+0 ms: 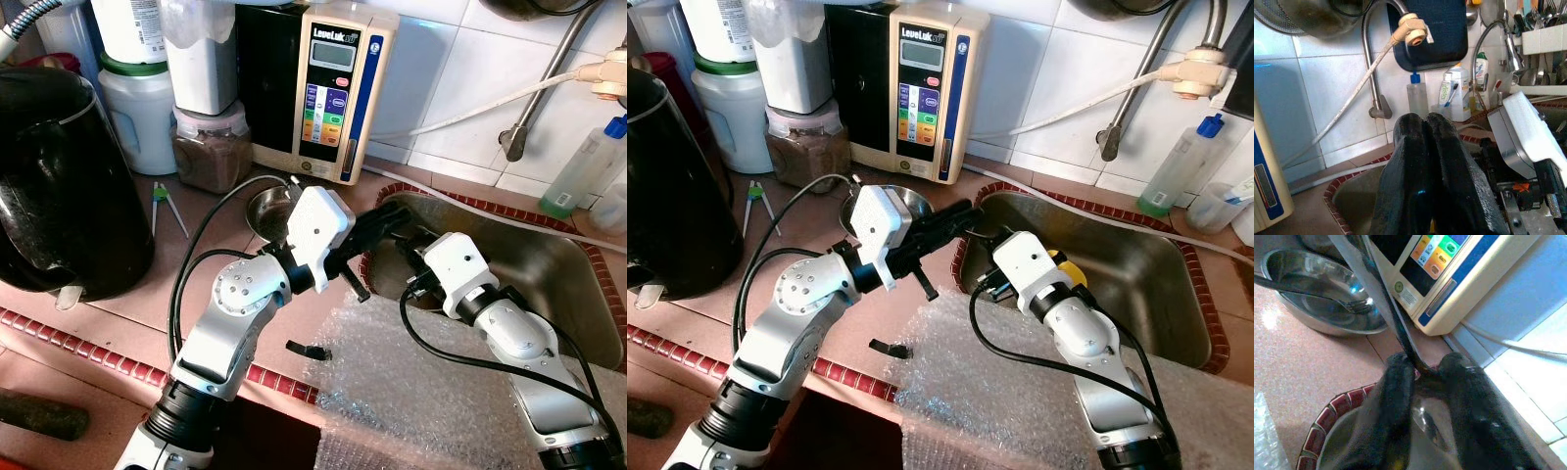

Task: Kitchen organization

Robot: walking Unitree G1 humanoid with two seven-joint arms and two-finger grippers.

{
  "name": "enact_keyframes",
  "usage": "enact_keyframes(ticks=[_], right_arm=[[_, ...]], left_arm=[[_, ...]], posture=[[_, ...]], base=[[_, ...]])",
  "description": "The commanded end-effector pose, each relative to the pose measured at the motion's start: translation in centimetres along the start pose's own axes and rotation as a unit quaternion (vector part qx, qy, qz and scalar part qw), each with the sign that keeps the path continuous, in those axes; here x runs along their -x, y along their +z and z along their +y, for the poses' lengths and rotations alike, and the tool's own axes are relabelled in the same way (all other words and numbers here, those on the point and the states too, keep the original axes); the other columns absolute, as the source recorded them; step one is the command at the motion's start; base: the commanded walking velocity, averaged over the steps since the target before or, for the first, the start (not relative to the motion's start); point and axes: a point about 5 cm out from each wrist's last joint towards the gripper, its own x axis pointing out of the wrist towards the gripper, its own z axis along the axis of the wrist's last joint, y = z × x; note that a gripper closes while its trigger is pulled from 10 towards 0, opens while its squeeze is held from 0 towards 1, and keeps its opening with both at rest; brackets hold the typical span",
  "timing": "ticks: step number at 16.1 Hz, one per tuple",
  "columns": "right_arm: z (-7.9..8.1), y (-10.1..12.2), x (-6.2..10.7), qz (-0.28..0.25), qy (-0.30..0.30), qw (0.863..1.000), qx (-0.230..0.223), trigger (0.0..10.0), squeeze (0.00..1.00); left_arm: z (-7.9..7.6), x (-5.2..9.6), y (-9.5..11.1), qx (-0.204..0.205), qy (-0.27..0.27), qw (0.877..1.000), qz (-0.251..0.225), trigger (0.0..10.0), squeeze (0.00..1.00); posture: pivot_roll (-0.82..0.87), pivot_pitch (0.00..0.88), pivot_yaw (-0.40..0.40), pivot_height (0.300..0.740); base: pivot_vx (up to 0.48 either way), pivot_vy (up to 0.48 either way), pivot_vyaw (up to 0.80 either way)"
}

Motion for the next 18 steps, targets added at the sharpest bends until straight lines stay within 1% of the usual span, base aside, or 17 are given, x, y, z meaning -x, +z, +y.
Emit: enact_keyframes(ticks=[1, 3, 5, 6, 7, 8, 9, 10, 13, 14, 15, 16, 17, 18], right_arm=[[-0.2, -0.5, -0.1, 0.013, 0.004, 1.0, 0.0, 0.0, 0.0], [-0.2, -0.4, -0.1, 0.011, 0.003, 1.0, 0.001, 0.0, 0.0], [-0.2, -0.6, 0.1, 0.014, 0.004, 1.0, 0.003, 0.0, 0.0], [-0.3, -0.6, 0.2, 0.015, 0.001, 1.0, 0.003, 0.0, 0.0], [-0.4, -0.6, 0.1, 0.015, 0.001, 1.0, 0.003, 0.0, 0.0], [-0.4, -0.6, 0.1, 0.014, 0.0, 1.0, 0.003, 0.0, 0.0], [-0.4, -0.5, 0.1, 0.013, 0.0, 1.0, 0.004, 0.0, 0.0], [-0.3, -0.5, 0.1, 0.013, 0.0, 1.0, 0.004, 0.0, 0.0], [-0.4, -0.6, 0.1, 0.013, 0.001, 1.0, 0.006, 0.0, 0.0], [-0.5, -0.8, 0.1, 0.019, 0.0, 1.0, 0.011, 0.0, 0.0], [-0.9, -1.1, 0.2, 0.027, -0.005, 0.999, 0.017, 0.0, 0.0], [-1.1, -1.3, 0.2, 0.032, -0.008, 0.999, 0.019, 0.0, 0.0], [-1.6, -1.8, 0.4, 0.045, -0.017, 0.998, 0.028, 0.0, 0.0], [-2.0, -2.2, 0.6, 0.053, -0.018, 0.998, 0.042, 0.0, 0.0]], left_arm=[[-1.2, -1.0, 1.8, -0.008, -0.041, 0.998, -0.045, 0.0, 0.0], [-1.3, -1.0, 1.7, -0.006, -0.041, 0.998, -0.042, 0.0, 0.0], [-1.1, -0.9, 1.1, -0.01, -0.027, 0.999, -0.03, 0.0, 0.0], [-1.1, -1.0, 0.8, -0.015, -0.026, 0.999, -0.024, 2.5, 0.0], [-1.1, -1.0, 0.9, -0.019, -0.028, 0.999, -0.023, 5.5, 0.0], [-1.2, -1.0, 1.0, -0.013, -0.029, 0.999, -0.026, 10.0, 0.0], [-1.2, -1.0, 1.0, -0.006, -0.027, 0.999, -0.027, 10.0, 0.53], [-1.2, -1.0, 1.0, -0.005, -0.022, 0.999, -0.029, 10.0, 1.0], [-1.0, -0.8, 0.8, -0.004, -0.016, 0.999, -0.027, 10.0, 1.0], [-0.9, -0.6, 0.5, 0.003, -0.009, 1.0, -0.023, 10.0, 1.0], [-0.9, 0.0, 0.0, 0.006, -0.009, 1.0, -0.012, 10.0, 1.0], [-0.9, 0.2, -0.2, 0.008, -0.009, 1.0, -0.006, 10.0, 1.0], [-0.9, 1.1, -1.0, 0.01, -0.009, 1.0, 0.011, 10.0, 1.0], [-0.9, 1.6, -1.5, 0.011, -0.007, 1.0, 0.023, 10.0, 1.0]], posture=[[0.08, 0.0, -0.08, 0.74], [0.08, 0.0, -0.079, 0.74], [0.08, 0.0, -0.078, 0.74], [0.08, 0.0, -0.078, 0.74], [0.07, 0.0, -0.076, 0.74], [0.07, 0.0, -0.076, 0.74], [0.07, 0.0, -0.075, 0.74], [0.07, 0.0, -0.075, 0.74], [0.08, 0.0, -0.08, 0.74], [0.08, 0.0, -0.081, 0.74], [0.08, 0.0, -0.081, 0.74], [0.08, 0.0, -0.081, 0.74], [0.08, 0.0, -0.082, 0.74], [0.09, 0.0, -0.082, 0.74]], base=[[0.0, 0.0, 0.0], [0.0, 0.0, 0.0], [0.0, 0.0, 0.0], [0.0, 0.0, 0.0], [0.0, 0.0, 0.0], [0.0, 0.0, 0.0], [0.0, 0.0, 0.0], [0.0, 0.0, 0.0], [0.0, 0.0, 0.0], [0.0, 0.0, 0.0], [0.0, 0.0, 0.0], [0.0, 0.0, 0.0], [0.0, 0.0, 0.0], [0.0, 0.0, 0.0]])
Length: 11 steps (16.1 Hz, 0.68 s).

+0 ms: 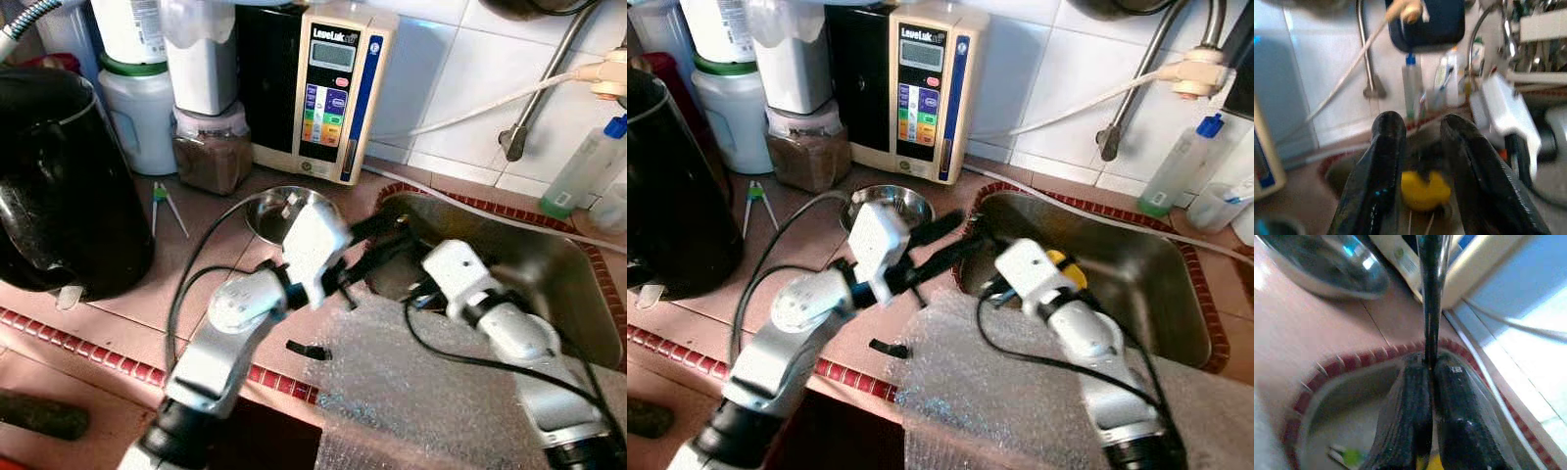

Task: Kitchen organization

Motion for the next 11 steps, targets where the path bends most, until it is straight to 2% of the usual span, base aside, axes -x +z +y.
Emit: enact_keyframes(ticks=[1, 3, 4, 5, 6, 8, 9, 10, 11], right_arm=[[-1.4, -0.6, 0.5, 0.01, -0.024, 1.0, 0.016, 0.0, 0.0], [-2.9, -2.1, 1.1, 0.039, -0.054, 0.998, -0.008, 0.0, 0.0], [-3.5, -3.1, 1.5, 0.057, -0.075, 0.995, -0.038, 0.0, 0.0], [-3.5, -3.7, 1.6, 0.067, -0.082, 0.993, -0.054, 0.0, 0.0], [-3.4, -4.3, 1.7, 0.073, -0.095, 0.989, -0.082, 0.0, 0.0], [-3.3, -5.0, 1.8, 0.081, -0.106, 0.985, -0.105, 0.2, 0.0], [-3.1, -5.6, 1.9, 0.093, -0.115, 0.982, -0.121, 6.7, 0.0], [-3.0, -5.9, 1.8, 0.099, -0.121, 0.979, -0.129, 7.8, 0.0], [-2.9, -6.1, 1.9, 0.105, -0.122, 0.978, -0.134, 10.0, 0.0]], left_arm=[[-0.2, 0.1, 0.1, -0.002, -0.005, 1.0, 0.002, 10.0, 1.0], [0.1, 0.9, -0.6, 0.012, 0.009, 1.0, 0.018, 10.0, 1.0], [0.2, 1.4, -1.3, 0.019, 0.013, 0.999, 0.034, 10.0, 1.0], [0.2, 1.5, -1.5, 0.017, 0.013, 0.999, 0.037, 10.0, 1.0], [0.4, 1.4, -1.5, 0.051, 0.028, 0.998, 0.036, 10.0, 1.0], [0.3, 1.2, -1.7, 0.044, 0.013, 0.998, 0.05, 10.0, 1.0], [0.1, 1.2, -2.0, 0.048, -0.004, 0.997, 0.064, 10.0, 1.0], [0.1, 1.3, -2.2, 0.053, -0.016, 0.996, 0.077, 10.0, 1.0], [0.2, 1.3, -2.4, 0.047, -0.023, 0.995, 0.086, 10.0, 1.0]], posture=[[0.09, 0.0, -0.081, 0.74], [0.09, 0.0, -0.079, 0.74], [0.09, 0.0, -0.079, 0.74], [0.09, 0.0, -0.081, 0.74], [0.09, 0.0, -0.078, 0.74], [0.09, 0.0, -0.076, 0.74], [0.09, 0.0, -0.074, 0.74], [0.09, 0.0, -0.071, 0.74], [0.09, 0.0, -0.071, 0.74]], base=[[0.0, 0.0, 0.0], [0.0, 0.0, 0.0], [0.0, 0.0, 0.0], [0.0, 0.0, 0.0], [0.0, 0.0, 0.0], [0.0, 0.0, 0.0], [0.0, 0.0, 0.0], [0.0, 0.0, 0.0], [0.0, 0.0, 0.0]])
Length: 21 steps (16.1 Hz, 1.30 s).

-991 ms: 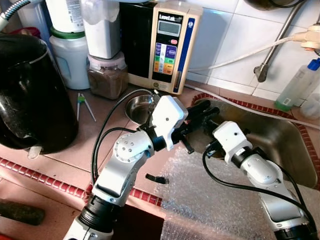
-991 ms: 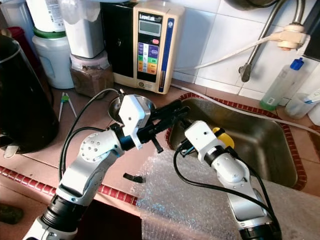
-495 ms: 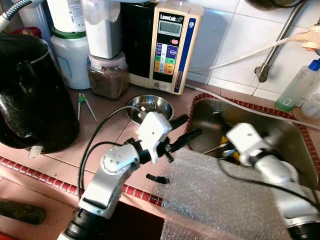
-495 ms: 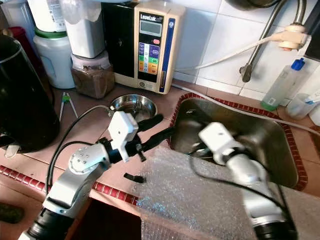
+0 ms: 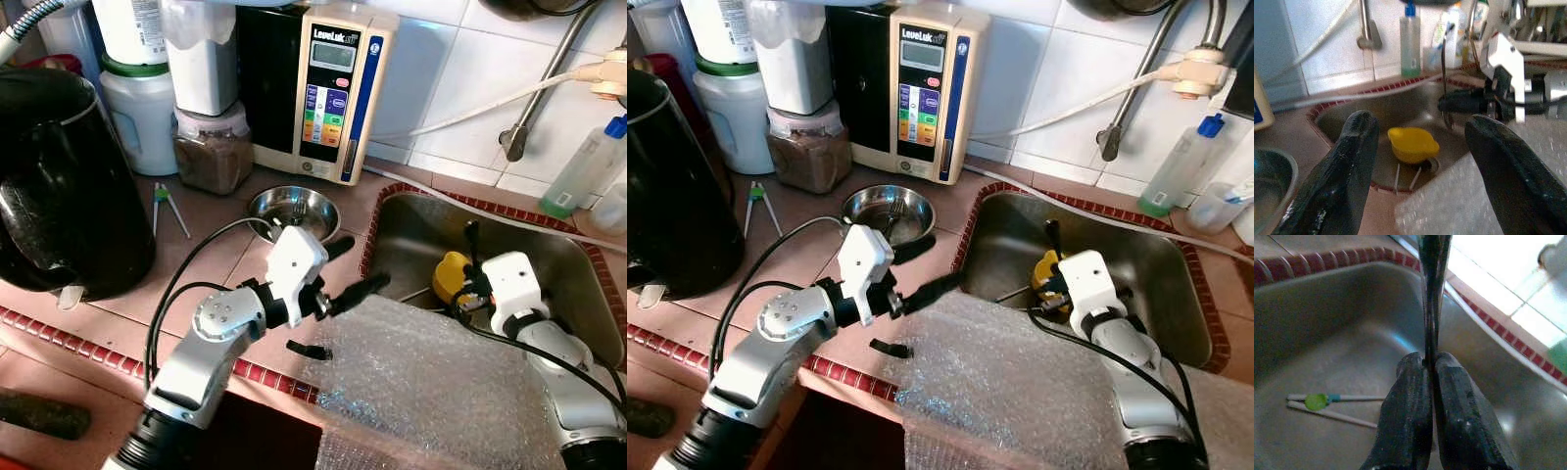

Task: Kitchen organization

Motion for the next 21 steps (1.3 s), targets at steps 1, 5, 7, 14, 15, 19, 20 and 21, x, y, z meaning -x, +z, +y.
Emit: enact_keyframes(ticks=[1, 5, 7, 14, 15, 19, 20, 21], right_arm=[[-0.8, -0.3, 0.0, 0.013, -0.022, 1.0, -0.01, 10.0, 0.0], [-1.4, -1.3, 0.1, 0.04, -0.07, 0.996, -0.03, 10.0, 1.0], [-2.3, -1.7, 0.3, 0.051, -0.109, 0.991, -0.054, 10.0, 1.0], [-0.4, -0.8, -0.3, 0.03, -0.048, 0.997, -0.055, 10.0, 1.0], [-0.5, -0.6, -0.3, 0.026, -0.049, 0.997, -0.057, 10.0, 1.0], [0.1, 1.9, -0.3, -0.04, -0.035, 0.995, -0.083, 10.0, 1.0], [1.1, 3.1, -0.3, -0.07, -0.01, 0.995, -0.077, 10.0, 1.0], [3.0, 4.7, 0.0, -0.105, 0.028, 0.992, -0.068, 10.0, 1.0]], left_arm=[[-0.2, -0.3, -0.4, -0.012, -0.027, 0.999, 0.03, 10.0, 1.0], [0.2, -0.1, -1.0, -0.027, -0.033, 0.997, 0.06, 10.0, 1.0], [0.1, -0.2, -1.0, -0.032, -0.038, 0.997, 0.062, 10.0, 1.0], [0.5, -0.6, -0.7, -0.037, -0.014, 0.998, 0.051, 10.0, 1.0], [0.7, -0.6, -0.6, -0.036, -0.006, 0.998, 0.048, 10.0, 1.0], [4.1, -0.8, -0.1, -0.03, 0.155, 0.987, 0.019, 10.0, 1.0], [5.2, -0.6, 0.0, -0.005, 0.202, 0.979, 0.007, 10.0, 1.0], [6.6, -0.1, -0.3, 0.029, 0.272, 0.962, 0.002, 10.0, 1.0]], posture=[[0.09, 0.0, -0.068, 0.74], [0.08, 0.0, -0.062, 0.74], [0.08, 0.0, -0.06, 0.74], [0.08, 0.0, -0.063, 0.74], [0.08, 0.0, -0.063, 0.74], [0.08, 0.0, -0.064, 0.74], [0.07, 0.0, -0.064, 0.74], [0.07, 0.0, -0.064, 0.74]], base=[[0.0, 0.0, 0.0], [0.0, 0.0, 0.0], [0.0, 0.0, 0.0], [0.0, 0.0, 0.0], [0.0, 0.0, 0.0], [0.0, 0.0, 0.0], [0.0, 0.0, 0.0], [0.0, 0.0, 0.0]])
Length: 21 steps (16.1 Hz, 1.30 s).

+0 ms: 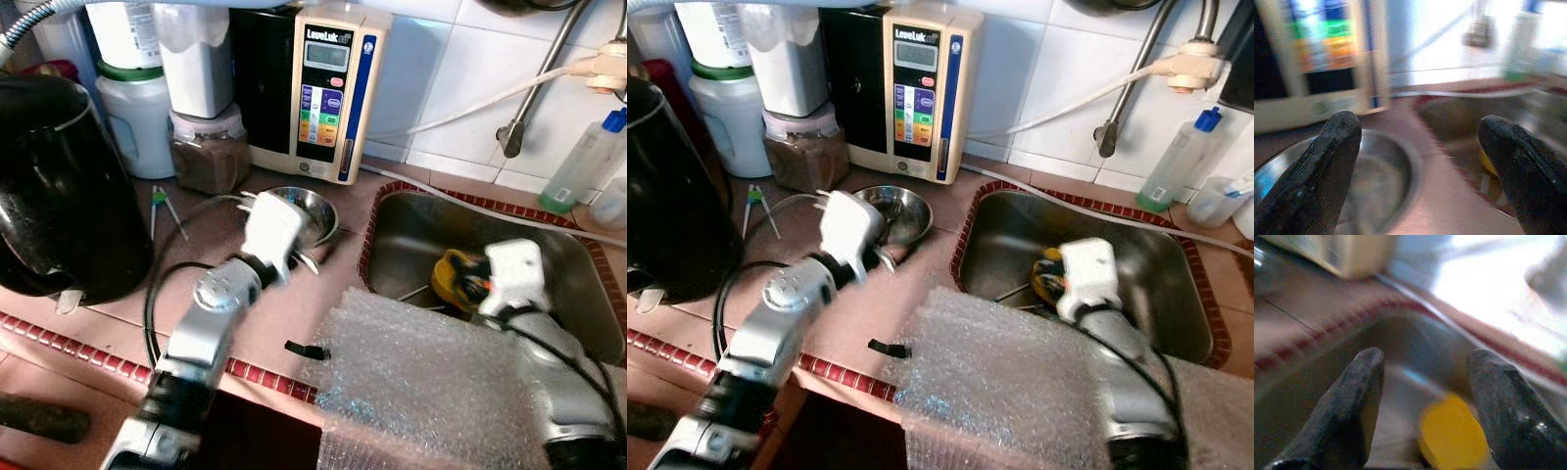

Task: Kitchen organization

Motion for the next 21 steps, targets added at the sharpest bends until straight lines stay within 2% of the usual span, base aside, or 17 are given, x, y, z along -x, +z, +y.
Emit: enact_keyframes(ticks=[1, 2, 4, 5, 7, 9, 10, 12, 14, 15, 16, 18, 19, 20, 21], right_arm=[[2.0, 1.1, 0.1, -0.022, 0.039, 0.999, 0.022, 10.0, 1.0], [3.4, 1.2, 0.2, -0.025, 0.062, 0.997, 0.036, 10.0, 1.0], [5.2, 1.4, 0.7, -0.032, 0.096, 0.994, 0.048, 10.0, 1.0], [5.8, 1.5, 0.9, -0.035, 0.105, 0.993, 0.044, 10.0, 1.0], [6.7, 1.4, 1.4, -0.032, 0.121, 0.991, 0.047, 10.0, 1.0], [7.0, 1.3, 1.5, -0.028, 0.126, 0.991, 0.047, 10.0, 1.0], [7.8, 1.3, 1.7, -0.025, 0.148, 0.988, 0.044, 10.0, 1.0], [8.8, 1.4, 1.9, -0.025, 0.179, 0.983, 0.043, 10.0, 1.0], [10.0, 1.4, 2.5, -0.02, 0.228, 0.972, 0.046, 10.0, 1.0], [10.4, 1.3, 2.7, -0.017, 0.244, 0.968, 0.052, 10.0, 1.0], [10.5, 1.2, 2.8, -0.016, 0.247, 0.968, 0.051, 10.0, 0.72], [10.4, 1.3, 2.7, -0.016, 0.246, 0.968, 0.05, 10.0, 0.67], [10.4, 1.4, 2.7, -0.015, 0.246, 0.968, 0.05, 10.0, 0.55], [10.3, 1.4, 2.7, -0.014, 0.245, 0.968, 0.05, 10.0, 0.53], [10.2, 1.5, 2.7, -0.014, 0.245, 0.968, 0.049, 10.0, 0.47]], left_arm=[[1.5, -0.2, -0.4, 0.032, 0.065, 0.997, 0.01, 10.0, 1.0], [2.5, -0.2, -0.9, 0.06, 0.109, 0.992, 0.02, 10.0, 1.0], [3.6, 0.2, -1.5, 0.085, 0.151, 0.984, 0.026, 10.0, 1.0], [3.7, 0.3, -1.8, 0.103, 0.152, 0.982, 0.033, 10.0, 1.0], [3.4, 0.9, -2.3, 0.128, 0.128, 0.983, 0.034, 10.0, 1.0], [3.0, 1.2, -2.4, 0.13, 0.103, 0.986, 0.034, 10.0, 1.0], [2.5, 1.4, -2.6, 0.13, 0.077, 0.987, 0.043, 10.0, 1.0], [1.9, 1.6, -2.1, 0.152, 0.046, 0.987, 0.031, 10.0, 1.0], [1.1, 2.0, -1.6, 0.146, 0.005, 0.989, 0.024, 10.0, 1.0], [0.8, 2.1, -1.5, 0.146, -0.01, 0.989, 0.016, 10.0, 0.81], [0.5, 2.2, -1.5, 0.124, -0.018, 0.992, 0.015, 10.0, 0.0], [0.1, 2.2, -1.1, 0.115, -0.029, 0.993, 0.003, 10.0, 0.0], [-0.3, 2.1, -0.9, 0.099, -0.042, 0.994, -0.003, 10.0, 0.0], [-0.6, 2.1, -0.9, 0.089, -0.05, 0.995, -0.002, 10.0, 0.0], [-0.8, 2.1, -1.1, 0.083, -0.057, 0.995, 0.002, 10.0, 0.0]], posture=[[0.07, 0.0, -0.062, 0.74], [0.07, 0.0, -0.062, 0.74], [0.07, 0.0, -0.062, 0.74], [0.07, 0.0, -0.062, 0.74], [0.08, 0.0, -0.064, 0.74], [0.09, 0.0, -0.067, 0.74], [0.09, 0.0, -0.069, 0.74], [0.09, 0.0, -0.07, 0.74], [0.09, 0.0, -0.07, 0.74], [0.09, 0.0, -0.071, 0.74], [0.09, 0.0, -0.07, 0.74], [0.09, 0.0, -0.071, 0.74], [0.09, 0.0, -0.071, 0.74], [0.09, 0.0, -0.072, 0.74], [0.09, 0.0, -0.072, 0.74]], base=[[0.0, 0.0, 0.0], [0.0, 0.0, 0.0], [0.0, 0.0, 0.0], [0.0, 0.0, 0.0], [0.0, 0.0, 0.0], [0.0, 0.0, 0.0], [0.0, 0.0, 0.0], [0.0, 0.0, 0.0], [0.0, 0.0, 0.0], [0.0, 0.0, 0.0], [0.0, 0.0, 0.0], [0.0, 0.0, 0.0], [0.0, 0.0, 0.0], [0.0, 0.0, 0.0], [0.0, 0.0, 0.0]])
